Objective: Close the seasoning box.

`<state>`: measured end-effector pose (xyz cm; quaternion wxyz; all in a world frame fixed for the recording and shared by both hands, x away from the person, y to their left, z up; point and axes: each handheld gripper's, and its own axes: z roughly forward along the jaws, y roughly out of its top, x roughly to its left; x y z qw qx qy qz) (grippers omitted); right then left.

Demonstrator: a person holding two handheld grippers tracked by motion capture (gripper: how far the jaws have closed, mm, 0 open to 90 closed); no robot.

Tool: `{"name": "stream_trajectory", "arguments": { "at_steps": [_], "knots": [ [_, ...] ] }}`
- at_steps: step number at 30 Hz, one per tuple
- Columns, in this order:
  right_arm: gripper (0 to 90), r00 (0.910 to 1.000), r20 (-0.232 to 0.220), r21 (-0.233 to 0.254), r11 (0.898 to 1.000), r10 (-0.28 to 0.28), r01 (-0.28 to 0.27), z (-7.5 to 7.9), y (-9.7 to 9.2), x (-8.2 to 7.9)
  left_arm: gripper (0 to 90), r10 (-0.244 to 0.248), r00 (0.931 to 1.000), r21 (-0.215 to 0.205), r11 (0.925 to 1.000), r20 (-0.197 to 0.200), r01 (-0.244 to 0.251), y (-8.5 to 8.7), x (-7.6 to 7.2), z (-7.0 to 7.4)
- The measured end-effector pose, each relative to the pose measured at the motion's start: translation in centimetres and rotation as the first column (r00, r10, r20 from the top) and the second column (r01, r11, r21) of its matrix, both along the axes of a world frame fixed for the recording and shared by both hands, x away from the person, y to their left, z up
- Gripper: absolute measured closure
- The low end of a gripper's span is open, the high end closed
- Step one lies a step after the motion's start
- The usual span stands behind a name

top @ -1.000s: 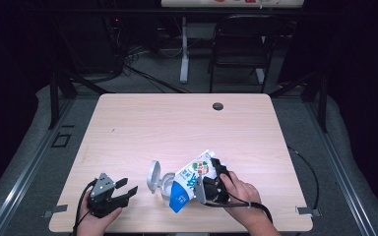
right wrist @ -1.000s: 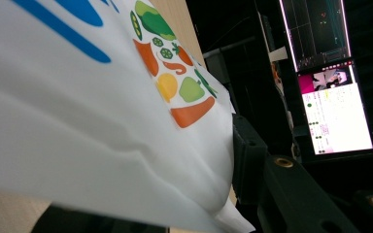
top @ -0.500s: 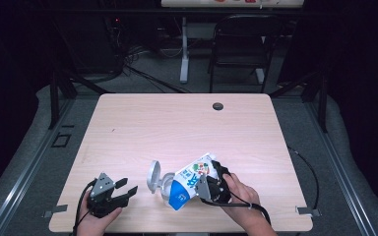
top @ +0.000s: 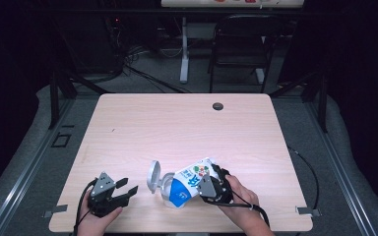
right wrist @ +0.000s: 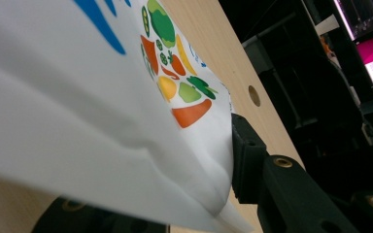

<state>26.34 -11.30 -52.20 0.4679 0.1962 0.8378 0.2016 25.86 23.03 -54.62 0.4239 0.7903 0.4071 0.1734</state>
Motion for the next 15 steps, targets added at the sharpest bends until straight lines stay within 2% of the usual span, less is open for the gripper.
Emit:
{"name": "stream_trajectory", "arguments": {
  "at_steps": [2, 4, 7, 9, 11, 12, 13, 14, 15],
  "knots": [
    [72.8, 1.0000, -0.006, 0.005, 1.000, -0.002, 0.002, -0.04, -0.03, 0.01, 49.7, 0.000, 1.0000, -0.001, 1.0000, 0.000, 0.000, 0.00, 0.01, 0.02],
    [73.2, 0.9995, -0.030, 0.042, 0.999, -0.004, 0.005, -0.21, -0.09, 0.12, 49.6, -0.002, 1.0000, 0.002, 1.0000, 0.003, 0.002, -0.03, 0.03, 0.03],
    [73.3, 0.9988, -0.048, 0.052, 0.999, -0.009, 0.012, -0.17, -0.23, 0.17, 49.6, -0.006, 1.0000, 0.012, 0.9999, -0.007, 0.006, -0.09, 0.02, 0.07],
    [73.3, 0.9982, -0.060, 0.090, 0.996, -0.005, 0.010, -0.37, -0.30, 0.25, 49.6, -0.006, 1.0000, 0.013, 0.9999, -0.007, 0.006, -0.12, 0.02, 0.06],
    [73.3, 0.9971, -0.076, 0.093, 0.996, -0.011, 0.018, -0.40, -0.44, 0.27, 49.6, -0.005, 1.0000, 0.013, 0.9999, -0.007, 0.006, -0.09, 0.04, 0.07],
    [73.3, 0.9947, -0.102, 0.136, 0.990, -0.011, 0.024, -0.60, -0.57, 0.36, 49.7, -0.005, 1.0000, 0.007, 1.0000, -0.004, 0.005, -0.08, 0.06, 0.04],
    [73.3, 0.9947, -0.102, 0.136, 0.990, -0.011, 0.024, -0.60, -0.57, 0.36, 49.7, -0.005, 1.0000, 0.007, 1.0000, -0.005, 0.005, -0.06, 0.06, 0.05],
    [73.3, 0.9940, -0.109, 0.166, 0.986, -0.009, 0.027, -0.76, -0.60, 0.40, 49.6, -0.006, 1.0000, 0.007, 1.0000, -0.006, 0.006, -0.04, 0.06, 0.05],
    [73.4, 0.9933, -0.115, 0.174, 0.984, -0.012, 0.032, -0.80, -0.64, 0.45, 49.6, -0.006, 1.0000, 0.007, 1.0000, -0.006, 0.006, -0.05, 0.06, 0.04]
  ]
}}
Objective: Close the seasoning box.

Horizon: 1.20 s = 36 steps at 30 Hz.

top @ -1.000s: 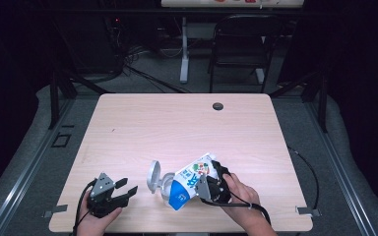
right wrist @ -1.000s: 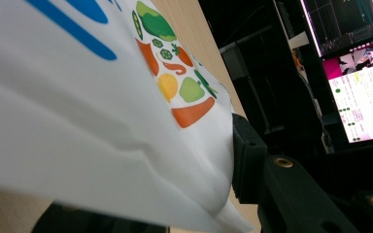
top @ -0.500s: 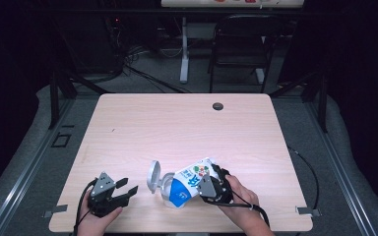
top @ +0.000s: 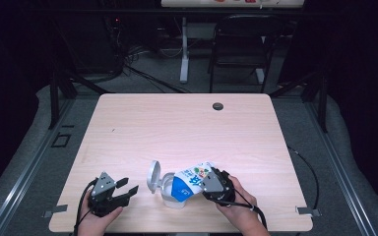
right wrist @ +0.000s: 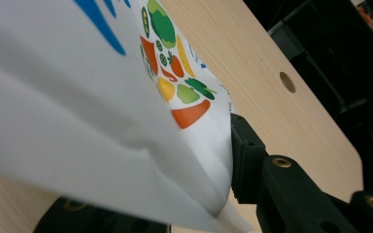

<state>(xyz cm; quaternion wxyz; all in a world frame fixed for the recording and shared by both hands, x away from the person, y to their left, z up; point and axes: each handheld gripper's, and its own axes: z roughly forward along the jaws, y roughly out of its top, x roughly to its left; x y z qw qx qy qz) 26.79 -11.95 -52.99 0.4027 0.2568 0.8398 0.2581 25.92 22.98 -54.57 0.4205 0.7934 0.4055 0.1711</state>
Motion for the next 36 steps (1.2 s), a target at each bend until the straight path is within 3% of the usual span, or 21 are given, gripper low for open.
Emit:
{"name": "stream_trajectory", "arguments": {
  "at_steps": [10, 15, 18, 19, 20, 22, 24, 25, 28, 29, 31, 33, 35, 36],
  "knots": [
    [73.6, 0.9951, -0.099, 0.136, 0.991, -0.004, 0.018, -0.5, -0.3, 0.5, 49.6, 0.001, 1.0000, 0.003, 1.0000, 0.001, -0.001, 0.0, 0.0, 0.1],
    [73.8, 0.9878, -0.155, 0.218, 0.975, -0.012, 0.046, -0.9, -0.7, 0.8, 49.6, -0.003, 1.0000, 0.000, 1.0000, -0.002, 0.003, -0.1, 0.0, 0.1],
    [74.0, 0.9792, -0.202, 0.290, 0.954, -0.014, 0.074, -1.2, -1.1, 1.0, 49.6, -0.003, 1.0000, -0.004, 1.0000, 0.002, 0.003, 0.0, 0.0, 0.1],
    [74.0, 0.9732, -0.230, 0.337, 0.937, -0.013, 0.092, -1.5, -1.4, 1.2, 49.6, 0.002, 1.0000, -0.012, 0.9999, 0.008, -0.002, 0.0, 0.0, 0.0],
    [74.0, 0.9732, -0.230, 0.337, 0.937, -0.013, 0.092, -1.5, -1.4, 1.2, 49.6, 0.002, 1.0000, -0.012, 0.9999, 0.009, -0.002, 0.0, 0.0, 0.0],
    [74.0, 0.9677, -0.252, 0.363, 0.926, -0.012, 0.106, -1.7, -1.6, 1.4, 49.6, 0.000, 1.0000, -0.008, 1.0000, 0.004, 0.000, 0.1, 0.0, 0.1],
    [74.0, 0.9623, -0.272, 0.414, 0.901, -0.015, 0.131, -2.0, -1.9, 1.5, 49.6, 0.002, 1.0000, -0.003, 1.0000, -0.001, -0.002, 0.1, 0.0, 0.1],
    [74.1, 0.9599, -0.280, 0.429, 0.893, -0.013, 0.137, -2.0, -2.1, 1.6, 49.6, -0.001, 1.0000, -0.006, 1.0000, -0.002, 0.001, 0.0, 0.1, 0.1],
    [74.0, 0.9507, -0.310, 0.501, 0.847, -0.015, 0.177, -2.4, -2.8, 2.0, 49.6, 0.003, 1.0000, -0.010, 0.9999, 0.003, -0.003, -0.1, 0.1, 0.0],
    [74.0, 0.9478, -0.318, 0.516, 0.836, -0.017, 0.188, -2.5, -3.1, 2.1, 49.6, 0.003, 1.0000, -0.010, 0.9999, 0.003, -0.003, -0.1, 0.1, 0.0],
    [74.0, 0.9422, -0.334, 0.532, 0.820, -0.024, 0.210, -2.7, -3.4, 2.2, 49.6, 0.003, 1.0000, -0.011, 0.9999, 0.005, -0.003, -0.1, 0.1, 0.0],
    [73.9, 0.9375, -0.347, 0.538, 0.812, -0.031, 0.226, -2.9, -3.7, 2.3, 49.6, 0.004, 1.0000, -0.013, 0.9999, 0.007, -0.004, -0.1, 0.2, 0.0],
    [73.9, 0.9328, -0.358, 0.535, 0.810, -0.040, 0.241, -3.2, -4.0, 2.5, 49.5, 0.004, 1.0000, -0.011, 0.9999, 0.008, -0.004, -0.1, 0.2, 0.0],
    [73.8, 0.9312, -0.362, 0.543, 0.802, -0.044, 0.249, -3.4, -4.1, 2.5, 49.6, 0.004, 1.0000, -0.011, 0.9999, 0.008, -0.004, -0.1, 0.2, 0.0]
  ]
}}
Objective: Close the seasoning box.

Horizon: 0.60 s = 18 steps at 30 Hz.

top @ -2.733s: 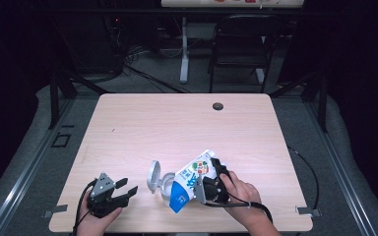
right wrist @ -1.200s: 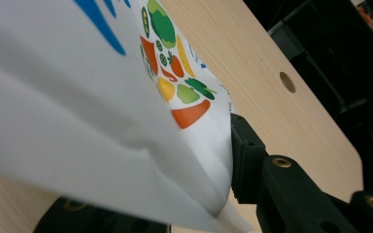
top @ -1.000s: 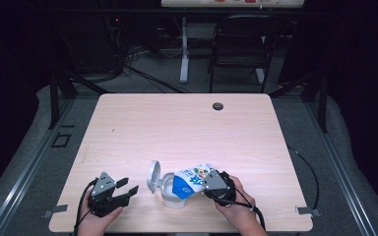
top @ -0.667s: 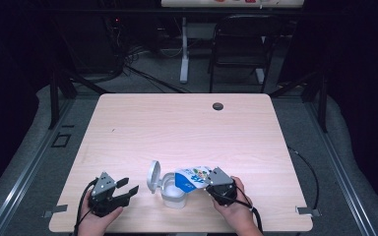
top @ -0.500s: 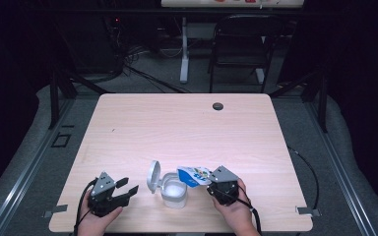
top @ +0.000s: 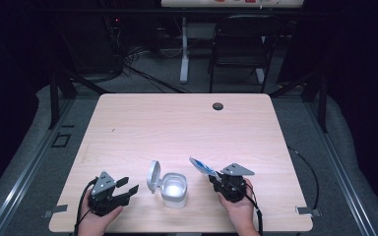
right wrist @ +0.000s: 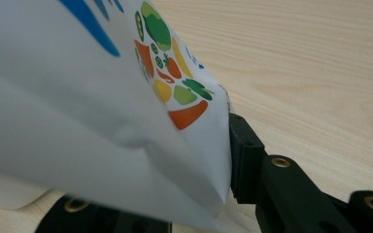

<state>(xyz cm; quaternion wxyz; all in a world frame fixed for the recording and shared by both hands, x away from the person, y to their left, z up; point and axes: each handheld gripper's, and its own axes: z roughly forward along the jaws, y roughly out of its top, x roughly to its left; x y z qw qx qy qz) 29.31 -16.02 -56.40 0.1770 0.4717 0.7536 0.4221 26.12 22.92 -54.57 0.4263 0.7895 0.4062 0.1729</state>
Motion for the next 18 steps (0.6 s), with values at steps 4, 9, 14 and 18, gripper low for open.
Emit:
{"name": "stream_trajectory", "arguments": {
  "at_steps": [4, 9, 14, 18],
  "knots": [
    [73.3, 0.9997, -0.014, -0.001, 1.000, -0.018, 0.018, -0.5, -0.2, 0.2, 49.5, 0.000, 0.9999, 0.002, 1.0000, -0.011, 0.000, 0.0, 0.1, 0.0],
    [68.2, 0.9990, -0.032, -0.004, 0.999, -0.032, 0.032, -1.0, -0.7, 0.2, 49.5, 0.008, 0.9999, -0.001, 1.0000, -0.012, -0.008, -0.2, 0.3, -0.1],
    [64.4, 0.9979, -0.038, 0.016, 0.998, -0.052, 0.053, -1.0, -1.5, 0.1, 49.4, 0.012, 0.9999, 0.000, 0.9999, -0.011, -0.012, -0.2, 0.5, -0.1],
    [61.3, 0.9980, -0.030, 0.022, 0.998, -0.055, 0.056, -0.8, -1.8, -0.1, 49.1, 0.016, 0.9998, -0.003, 0.9999, -0.013, -0.016, -0.2, 0.5, -0.1]
  ]
}}
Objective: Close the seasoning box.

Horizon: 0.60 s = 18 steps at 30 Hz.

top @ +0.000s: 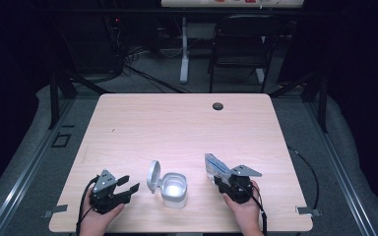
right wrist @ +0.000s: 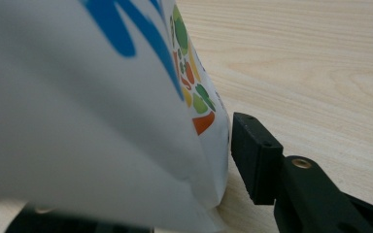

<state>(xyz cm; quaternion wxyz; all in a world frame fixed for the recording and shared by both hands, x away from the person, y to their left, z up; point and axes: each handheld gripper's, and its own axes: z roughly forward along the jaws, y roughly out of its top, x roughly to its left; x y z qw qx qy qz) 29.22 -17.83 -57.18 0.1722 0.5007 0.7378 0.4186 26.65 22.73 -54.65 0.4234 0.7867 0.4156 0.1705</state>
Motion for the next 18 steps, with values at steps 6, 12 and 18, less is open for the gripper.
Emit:
{"name": "stream_trajectory", "arguments": {
  "at_steps": [6, 12, 18],
  "knots": [
    [57.0, 0.9999, 0.012, 0.019, 1.000, -0.006, 0.006, 0.17, -0.07, -0.06, 48.9, 0.007, 1.0000, 0.001, 1.0000, 0.001, -0.007, 0.15, -0.08, -0.08],
    [52.0, 0.9999, 0.016, 0.016, 1.000, 0.001, -0.002, 0.48, -0.12, -0.14, 48.8, 0.002, 1.0000, -0.002, 1.0000, 0.002, -0.002, 0.22, -0.05, -0.08],
    [49.4, 0.9998, 0.019, 0.017, 1.000, -0.004, 0.003, 0.57, -0.29, -0.36, 48.4, 0.000, 1.0000, 0.003, 1.0000, 0.001, 0.000, 0.33, -0.09, -0.05]
  ]
}}
